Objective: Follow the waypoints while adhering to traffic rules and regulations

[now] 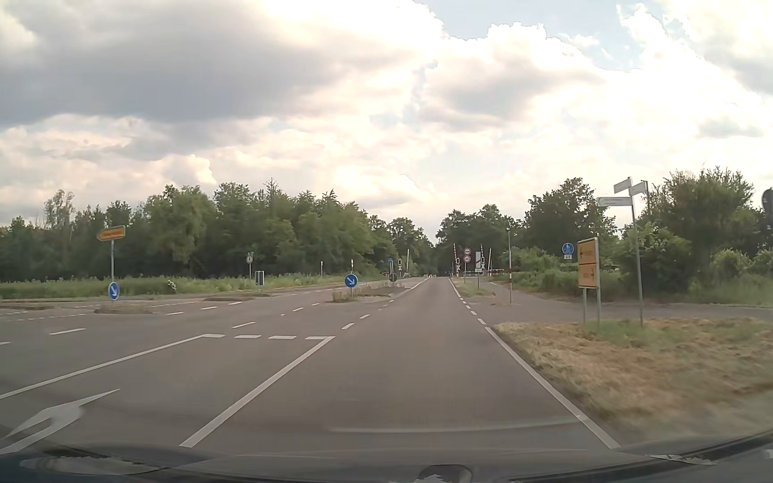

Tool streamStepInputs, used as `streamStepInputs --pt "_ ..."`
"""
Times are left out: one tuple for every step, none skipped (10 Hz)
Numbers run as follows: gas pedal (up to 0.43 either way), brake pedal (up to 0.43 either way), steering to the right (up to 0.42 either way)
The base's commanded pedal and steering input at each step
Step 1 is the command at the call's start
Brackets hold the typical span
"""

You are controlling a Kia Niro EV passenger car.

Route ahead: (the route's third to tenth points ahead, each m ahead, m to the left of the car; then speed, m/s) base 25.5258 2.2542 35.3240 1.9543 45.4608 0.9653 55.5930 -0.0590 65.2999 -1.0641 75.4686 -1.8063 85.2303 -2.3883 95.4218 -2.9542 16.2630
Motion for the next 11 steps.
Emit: streamStepInputs --pt "0.087 0.000 0.019" --pt "0.087 0.000 0.019" --pt "0.087 0.000 0.018" --pt "0.087 0.000 0.018" --pt "0.087 0.000 0.018" --pt "0.087 0.000 0.018" --pt "0.087 0.000 0.018" --pt "0.087 0.000 0.015" --pt "0.087 0.000 0.014" --pt "0.087 0.000 0.013" --pt "0.087 0.000 0.011"
